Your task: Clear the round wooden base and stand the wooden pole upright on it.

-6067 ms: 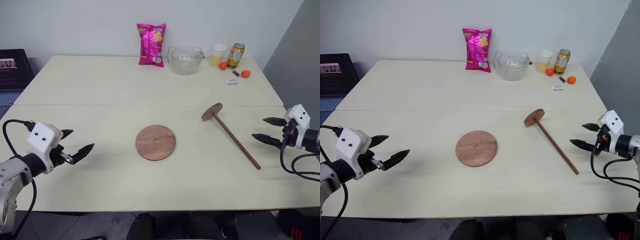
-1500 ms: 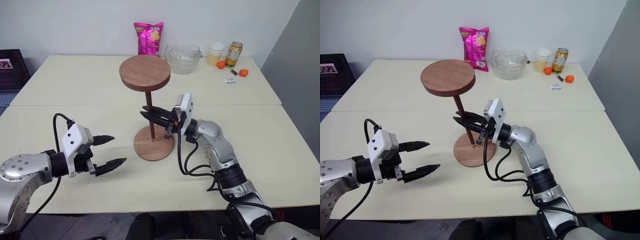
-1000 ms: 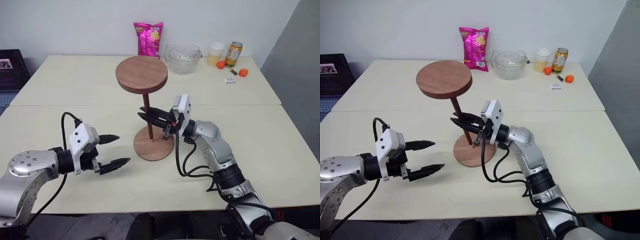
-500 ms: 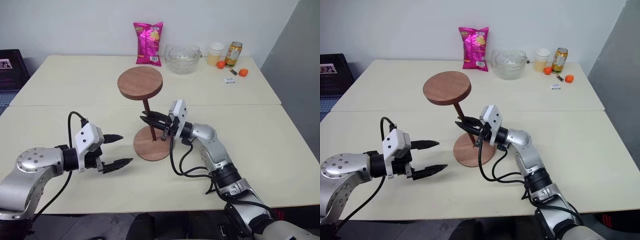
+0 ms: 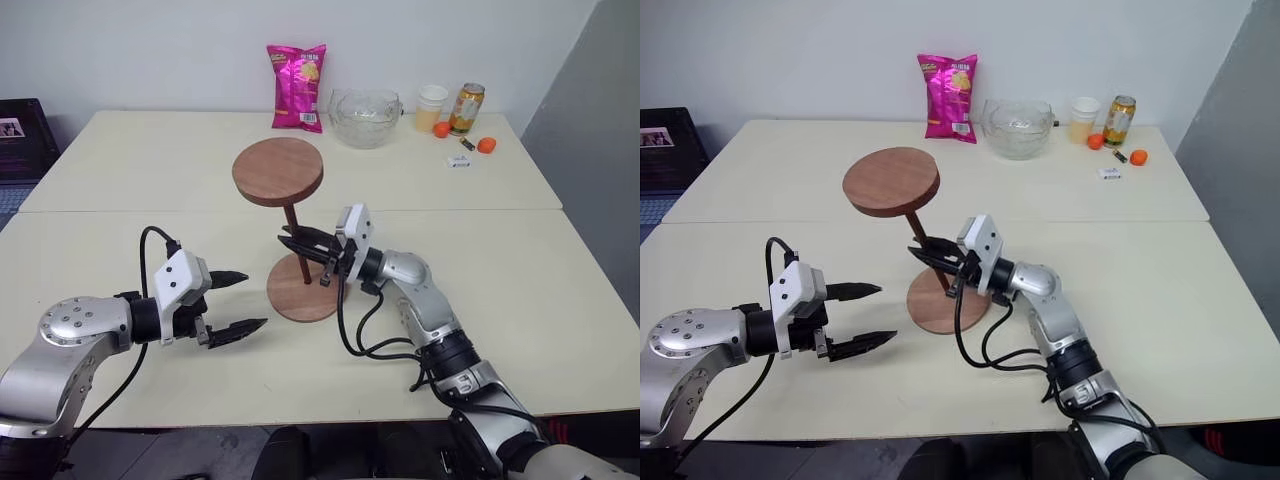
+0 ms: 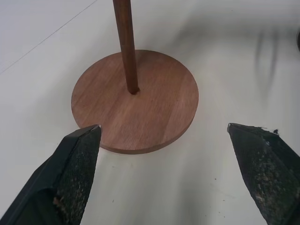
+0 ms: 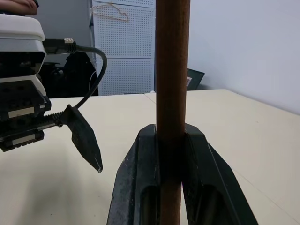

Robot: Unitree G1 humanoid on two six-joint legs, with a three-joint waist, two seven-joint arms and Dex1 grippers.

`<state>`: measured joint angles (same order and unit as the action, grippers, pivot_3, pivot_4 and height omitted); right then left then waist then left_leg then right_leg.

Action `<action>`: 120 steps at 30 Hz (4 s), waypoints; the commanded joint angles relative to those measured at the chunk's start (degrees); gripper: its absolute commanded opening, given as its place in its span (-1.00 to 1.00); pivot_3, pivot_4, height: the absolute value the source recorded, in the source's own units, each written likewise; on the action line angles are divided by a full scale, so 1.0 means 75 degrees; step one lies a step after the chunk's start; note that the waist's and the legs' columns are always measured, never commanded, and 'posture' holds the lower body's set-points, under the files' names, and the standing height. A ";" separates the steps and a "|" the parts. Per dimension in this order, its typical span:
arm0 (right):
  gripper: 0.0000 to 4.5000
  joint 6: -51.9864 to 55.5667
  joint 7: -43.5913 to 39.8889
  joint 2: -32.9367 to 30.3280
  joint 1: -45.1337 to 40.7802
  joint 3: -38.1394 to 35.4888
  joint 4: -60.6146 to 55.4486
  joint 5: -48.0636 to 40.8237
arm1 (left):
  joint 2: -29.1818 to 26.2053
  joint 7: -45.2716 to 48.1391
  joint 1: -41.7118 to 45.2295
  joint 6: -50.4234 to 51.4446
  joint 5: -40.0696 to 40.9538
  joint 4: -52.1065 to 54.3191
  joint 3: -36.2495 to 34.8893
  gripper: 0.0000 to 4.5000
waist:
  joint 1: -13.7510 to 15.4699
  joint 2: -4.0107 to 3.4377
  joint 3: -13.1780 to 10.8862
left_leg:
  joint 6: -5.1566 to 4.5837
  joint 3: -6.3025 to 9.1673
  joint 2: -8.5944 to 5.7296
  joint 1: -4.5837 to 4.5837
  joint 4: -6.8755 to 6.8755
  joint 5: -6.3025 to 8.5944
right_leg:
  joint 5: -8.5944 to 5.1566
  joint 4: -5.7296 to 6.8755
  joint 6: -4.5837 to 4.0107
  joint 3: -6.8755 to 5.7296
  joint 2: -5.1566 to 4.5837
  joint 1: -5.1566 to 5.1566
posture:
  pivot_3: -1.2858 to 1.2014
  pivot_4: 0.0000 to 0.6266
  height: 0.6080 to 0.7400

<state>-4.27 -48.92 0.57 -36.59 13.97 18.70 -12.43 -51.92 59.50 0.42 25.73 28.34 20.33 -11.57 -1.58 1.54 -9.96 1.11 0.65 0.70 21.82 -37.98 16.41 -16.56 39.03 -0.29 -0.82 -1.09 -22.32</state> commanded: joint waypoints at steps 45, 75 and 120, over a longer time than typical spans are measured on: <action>-0.89 0.0714 0.0341 -0.0882 0.0347 0.0764 0.1661 0.1026 | 0.0060 -0.0138 0.0178 0.0023 -0.0001 0.0308 -0.0022 1.00 | 0.0028 -0.0061 0.0196 | -0.0002 0.0001 -0.0004 -0.0143 0.0025 0.0002 | -0.0014 -0.0009 -0.0016 0.0002 -0.0003 0.0131 | 0.03 -0.52 1.00; -0.89 0.1057 -0.0075 -0.0952 0.0459 0.0577 0.1206 0.0578 | 0.0109 -0.0083 0.0103 -0.0389 -0.0123 -0.0084 -0.0065 1.00 | 0.0047 -0.0074 0.0213 | -0.0009 0.0006 -0.0005 -0.0176 0.0064 0.0008 | -0.0025 -0.0041 -0.0031 -0.0001 -0.0015 0.0127 | 0.03 -0.52 1.00; 1.00 0.1678 -0.0700 -0.1088 0.0788 0.0290 -0.0560 0.0171 | 0.0145 -0.0114 0.0302 -0.0398 -0.0096 -0.0050 -0.0190 1.00 | -0.0009 -0.0050 0.0086 | -0.0006 0.0006 0.0003 0.0010 0.0133 0.0005 | -0.0010 -0.0125 -0.0030 -0.0032 -0.0014 -0.0002 | 0.03 -0.52 1.00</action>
<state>8.46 -53.61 -6.88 -30.72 16.40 17.56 -10.77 -51.08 59.22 1.90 23.21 26.76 17.86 -11.51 -1.65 1.17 -9.31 1.07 0.70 0.72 21.90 -36.98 16.44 -16.63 38.09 -0.51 -1.06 -1.20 -22.34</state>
